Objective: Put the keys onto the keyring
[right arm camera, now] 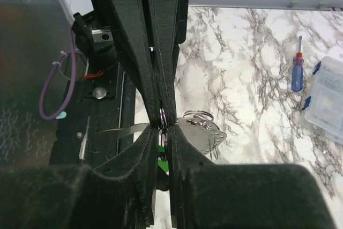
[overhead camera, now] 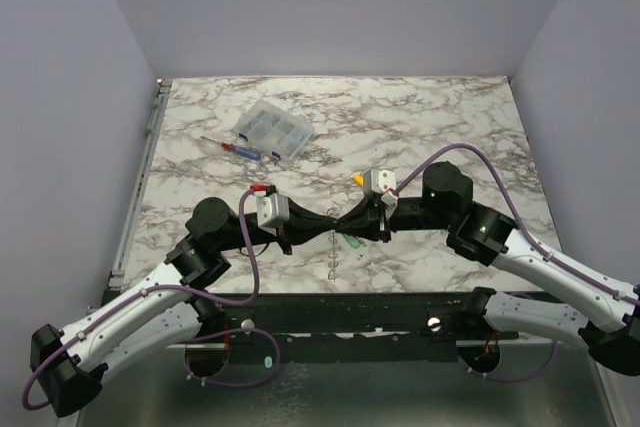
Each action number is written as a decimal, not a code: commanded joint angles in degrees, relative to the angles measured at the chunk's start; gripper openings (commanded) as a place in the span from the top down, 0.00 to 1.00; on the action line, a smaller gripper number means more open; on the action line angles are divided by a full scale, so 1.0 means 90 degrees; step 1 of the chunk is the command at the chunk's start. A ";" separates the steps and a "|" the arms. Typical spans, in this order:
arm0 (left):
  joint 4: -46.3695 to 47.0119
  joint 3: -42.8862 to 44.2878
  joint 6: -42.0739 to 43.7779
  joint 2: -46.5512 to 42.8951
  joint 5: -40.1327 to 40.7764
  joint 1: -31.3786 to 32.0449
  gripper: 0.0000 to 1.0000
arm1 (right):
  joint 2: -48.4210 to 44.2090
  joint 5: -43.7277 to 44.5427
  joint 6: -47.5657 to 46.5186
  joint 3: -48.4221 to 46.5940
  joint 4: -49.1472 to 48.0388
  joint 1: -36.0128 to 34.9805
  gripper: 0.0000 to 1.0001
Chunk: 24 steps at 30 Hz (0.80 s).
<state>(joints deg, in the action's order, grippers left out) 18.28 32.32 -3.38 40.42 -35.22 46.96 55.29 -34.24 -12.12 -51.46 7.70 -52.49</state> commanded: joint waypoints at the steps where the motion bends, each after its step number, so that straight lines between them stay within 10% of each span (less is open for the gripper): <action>1: 0.0331 -0.0031 -0.0019 -0.0073 0.0087 -0.0013 1.00 | 0.0073 -0.0103 -0.0072 -0.0139 -0.0006 -0.0037 0.75; 24: 0.0189 -0.0043 0.0131 -0.0107 0.0133 -0.0032 0.98 | 0.0448 0.0024 -0.0323 -0.0711 0.1198 -0.0037 0.99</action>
<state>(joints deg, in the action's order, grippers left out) 17.91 31.97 -3.33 40.01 -35.16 46.87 57.12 -35.05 -12.49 -52.99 9.96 -52.49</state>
